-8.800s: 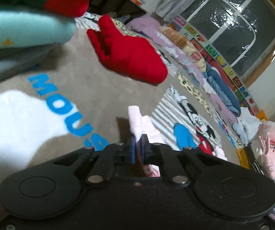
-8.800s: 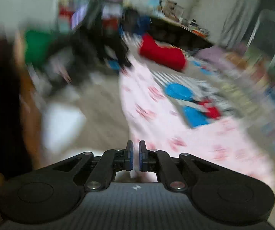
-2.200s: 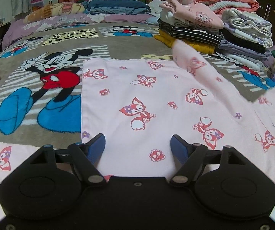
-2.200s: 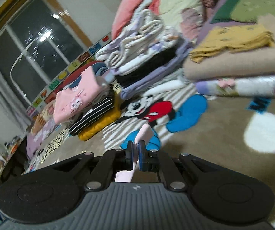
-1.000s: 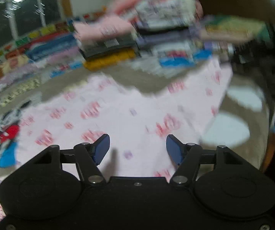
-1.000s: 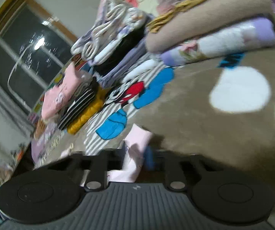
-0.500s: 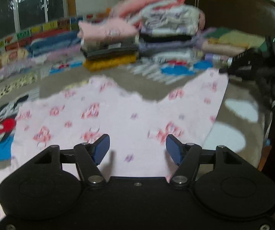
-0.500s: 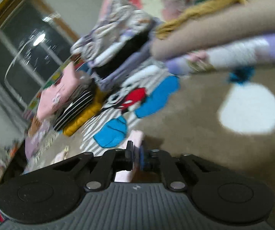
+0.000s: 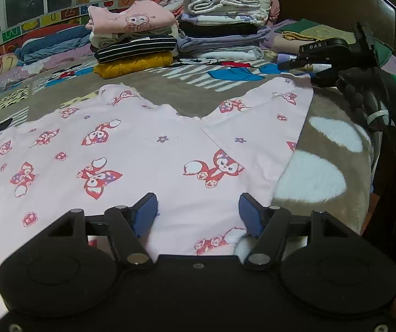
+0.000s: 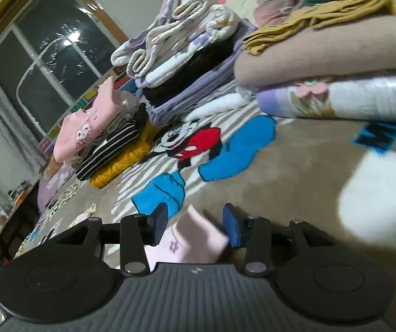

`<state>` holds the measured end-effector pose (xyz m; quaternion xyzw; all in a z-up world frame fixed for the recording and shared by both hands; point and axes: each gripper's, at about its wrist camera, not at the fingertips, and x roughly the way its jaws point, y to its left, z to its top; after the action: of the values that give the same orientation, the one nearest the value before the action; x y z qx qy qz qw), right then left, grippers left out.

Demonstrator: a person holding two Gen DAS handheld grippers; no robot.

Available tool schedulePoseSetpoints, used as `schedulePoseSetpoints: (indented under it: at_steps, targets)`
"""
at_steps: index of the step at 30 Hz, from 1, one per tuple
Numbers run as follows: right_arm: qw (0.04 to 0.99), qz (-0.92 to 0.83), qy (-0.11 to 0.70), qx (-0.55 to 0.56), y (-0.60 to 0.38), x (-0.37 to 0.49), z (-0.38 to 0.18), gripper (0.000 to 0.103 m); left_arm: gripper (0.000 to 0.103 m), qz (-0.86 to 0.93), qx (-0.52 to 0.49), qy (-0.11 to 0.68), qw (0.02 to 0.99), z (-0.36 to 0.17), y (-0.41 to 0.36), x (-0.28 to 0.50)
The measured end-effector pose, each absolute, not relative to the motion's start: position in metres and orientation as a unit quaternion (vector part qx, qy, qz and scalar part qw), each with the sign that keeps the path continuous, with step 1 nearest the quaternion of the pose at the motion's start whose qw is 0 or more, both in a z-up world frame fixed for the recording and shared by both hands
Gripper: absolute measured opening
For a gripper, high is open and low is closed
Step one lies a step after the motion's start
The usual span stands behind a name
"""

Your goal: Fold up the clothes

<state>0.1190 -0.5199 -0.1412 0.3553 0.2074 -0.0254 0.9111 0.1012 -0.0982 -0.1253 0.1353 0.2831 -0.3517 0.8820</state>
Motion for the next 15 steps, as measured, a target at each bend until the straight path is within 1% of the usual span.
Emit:
schedulePoseSetpoints:
  at_steps: [1, 2, 9, 13, 15]
  targets:
    - [0.91, -0.012, 0.212, 0.355, -0.5201, 0.1229, -0.1423, 0.018, 0.065, -0.352, 0.133, 0.283, 0.882, -0.1264, -0.0972, 0.1011]
    - [0.91, -0.009, 0.213, 0.356, -0.5203, 0.1241, -0.143, 0.007, 0.065, -0.353, 0.131, 0.284, 0.882, -0.1262, -0.0963, 0.1014]
    - [0.911, -0.04, 0.203, 0.356, -0.5213, 0.1207, -0.1425, 0.007, 0.066, -0.356, 0.124, 0.29, 0.879, -0.1268, -0.094, 0.1037]
    - [0.911, -0.059, 0.197, 0.356, -0.5219, 0.1187, -0.1423, 0.009, 0.066, -0.355, 0.124, 0.292, 0.88, -0.1266, -0.094, 0.1036]
    - [0.911, -0.068, 0.194, 0.356, -0.5222, 0.1178, -0.1422, 0.018, 0.066, -0.354, 0.125, 0.292, 0.88, -0.1266, -0.094, 0.1036]
